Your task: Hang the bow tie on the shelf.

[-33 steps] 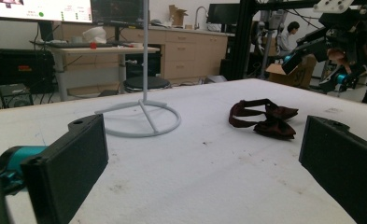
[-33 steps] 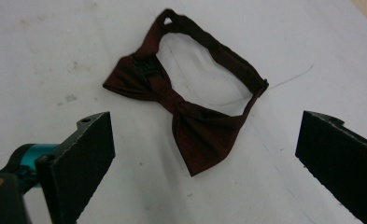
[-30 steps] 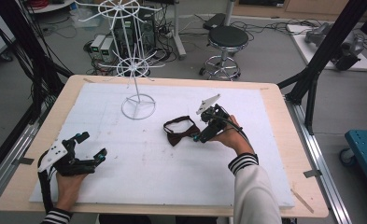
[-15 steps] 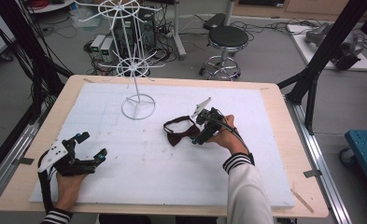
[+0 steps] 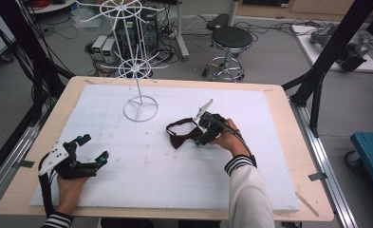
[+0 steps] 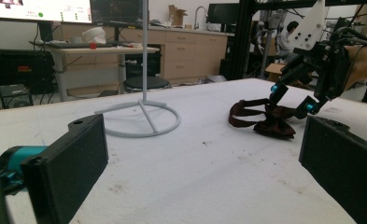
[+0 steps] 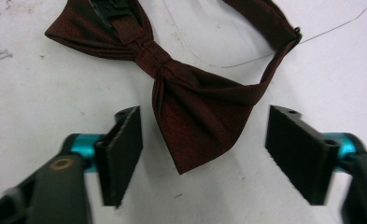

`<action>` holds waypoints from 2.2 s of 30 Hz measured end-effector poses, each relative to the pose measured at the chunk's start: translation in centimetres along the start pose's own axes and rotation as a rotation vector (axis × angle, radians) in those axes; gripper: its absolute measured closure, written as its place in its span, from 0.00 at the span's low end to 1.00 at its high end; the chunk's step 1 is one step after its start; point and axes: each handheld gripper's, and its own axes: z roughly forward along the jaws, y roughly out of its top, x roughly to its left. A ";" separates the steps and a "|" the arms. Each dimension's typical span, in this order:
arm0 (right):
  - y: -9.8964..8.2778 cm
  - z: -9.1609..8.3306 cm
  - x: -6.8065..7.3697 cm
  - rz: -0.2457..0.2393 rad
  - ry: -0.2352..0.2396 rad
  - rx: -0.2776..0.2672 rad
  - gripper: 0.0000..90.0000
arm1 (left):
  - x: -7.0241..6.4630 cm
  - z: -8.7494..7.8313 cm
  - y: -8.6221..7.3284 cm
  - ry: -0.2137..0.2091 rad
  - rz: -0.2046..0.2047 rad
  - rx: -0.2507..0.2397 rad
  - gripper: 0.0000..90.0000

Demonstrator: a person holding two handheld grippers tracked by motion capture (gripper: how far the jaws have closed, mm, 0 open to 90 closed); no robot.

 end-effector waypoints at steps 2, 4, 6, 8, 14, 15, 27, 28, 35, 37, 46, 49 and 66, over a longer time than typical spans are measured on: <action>-0.1 0.2 -0.2 0.001 0.008 0.007 0.36 | 0.0 0.0 0.0 0.000 0.000 0.000 0.02; -0.2 0.3 -0.4 0.003 0.023 0.012 0.40 | 0.0 0.0 0.0 0.001 0.000 0.001 0.02; -0.3 0.5 -0.4 0.002 0.028 0.016 0.45 | 0.0 0.0 0.0 0.001 0.000 0.000 0.02; -0.3 0.6 -0.6 -0.001 0.036 0.020 0.49 | 0.0 0.0 0.0 0.002 0.000 0.000 0.02; -0.2 0.4 -0.6 -0.021 0.094 0.019 0.87 | 0.0 0.0 0.0 0.002 0.001 0.000 0.02; -0.2 0.3 -0.6 -0.035 0.091 0.017 0.89 | 0.0 0.0 0.0 0.002 0.001 0.000 0.02; -0.2 0.2 -0.6 -0.019 0.120 0.007 0.92 | 0.0 0.0 0.0 0.001 0.006 0.001 0.02; -0.2 0.2 -0.6 -0.018 0.125 0.008 0.92 | 0.0 0.0 0.0 0.002 0.004 -0.001 0.02; 0.0 -0.4 -0.4 -0.010 0.141 -0.030 0.92 | 0.0 0.0 0.0 0.018 -0.003 0.004 0.02; 0.1 -0.7 -0.2 -0.002 0.152 -0.052 0.92 | 0.1 0.1 0.0 0.023 -0.010 0.004 0.02; 0.4 -2.0 0.4 0.014 0.173 -0.123 0.92 | 0.1 0.2 0.9 -0.032 -0.010 0.038 0.02; 0.7 -2.6 0.8 0.008 0.190 -0.155 0.92 | 0.0 0.6 2.0 -0.069 0.009 0.049 0.02; 1.3 -6.0 2.7 0.044 0.254 -0.320 0.92 | -2.0 3.9 7.2 -0.253 0.105 0.128 0.02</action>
